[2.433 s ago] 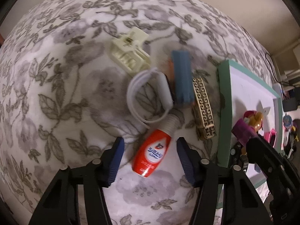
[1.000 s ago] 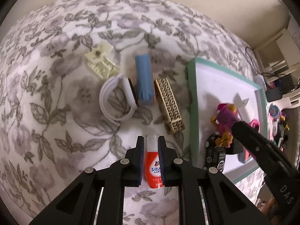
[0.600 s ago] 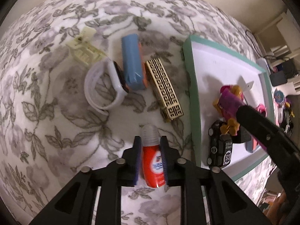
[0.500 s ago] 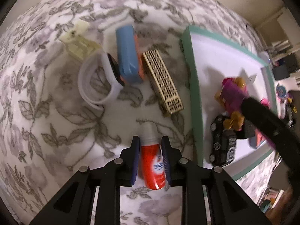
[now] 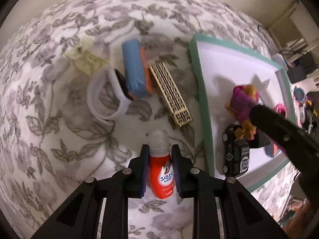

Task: Organize rigid objects
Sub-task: 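Carry the red bottle over the tray with the left gripper while the right holds the lighter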

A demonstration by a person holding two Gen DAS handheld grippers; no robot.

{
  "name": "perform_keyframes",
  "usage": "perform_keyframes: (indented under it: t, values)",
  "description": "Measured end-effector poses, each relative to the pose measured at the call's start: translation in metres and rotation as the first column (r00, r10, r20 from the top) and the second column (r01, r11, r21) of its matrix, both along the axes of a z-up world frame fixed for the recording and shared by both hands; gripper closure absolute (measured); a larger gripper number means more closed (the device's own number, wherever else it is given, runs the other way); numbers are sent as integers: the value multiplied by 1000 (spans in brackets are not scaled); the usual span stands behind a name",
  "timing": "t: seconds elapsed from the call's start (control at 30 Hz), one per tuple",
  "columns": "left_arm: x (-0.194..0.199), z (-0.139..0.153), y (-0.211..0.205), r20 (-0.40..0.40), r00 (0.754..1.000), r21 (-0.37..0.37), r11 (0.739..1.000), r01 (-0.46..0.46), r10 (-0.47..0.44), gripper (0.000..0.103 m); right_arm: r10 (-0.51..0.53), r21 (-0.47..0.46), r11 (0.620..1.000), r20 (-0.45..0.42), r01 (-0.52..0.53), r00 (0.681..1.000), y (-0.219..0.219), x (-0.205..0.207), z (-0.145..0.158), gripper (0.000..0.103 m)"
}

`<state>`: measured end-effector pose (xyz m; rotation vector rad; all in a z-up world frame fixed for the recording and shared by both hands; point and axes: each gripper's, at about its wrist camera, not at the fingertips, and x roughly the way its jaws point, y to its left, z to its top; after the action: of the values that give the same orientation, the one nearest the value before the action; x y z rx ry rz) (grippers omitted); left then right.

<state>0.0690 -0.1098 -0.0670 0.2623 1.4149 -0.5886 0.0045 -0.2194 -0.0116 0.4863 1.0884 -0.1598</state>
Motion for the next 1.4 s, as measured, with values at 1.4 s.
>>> perform_keyframes:
  t: [1.4]
  values:
    - [-28, 49, -28, 79, 986, -140, 978, 156, -146, 80, -250, 24, 968, -31, 251, 968, -75, -39, -9, 90]
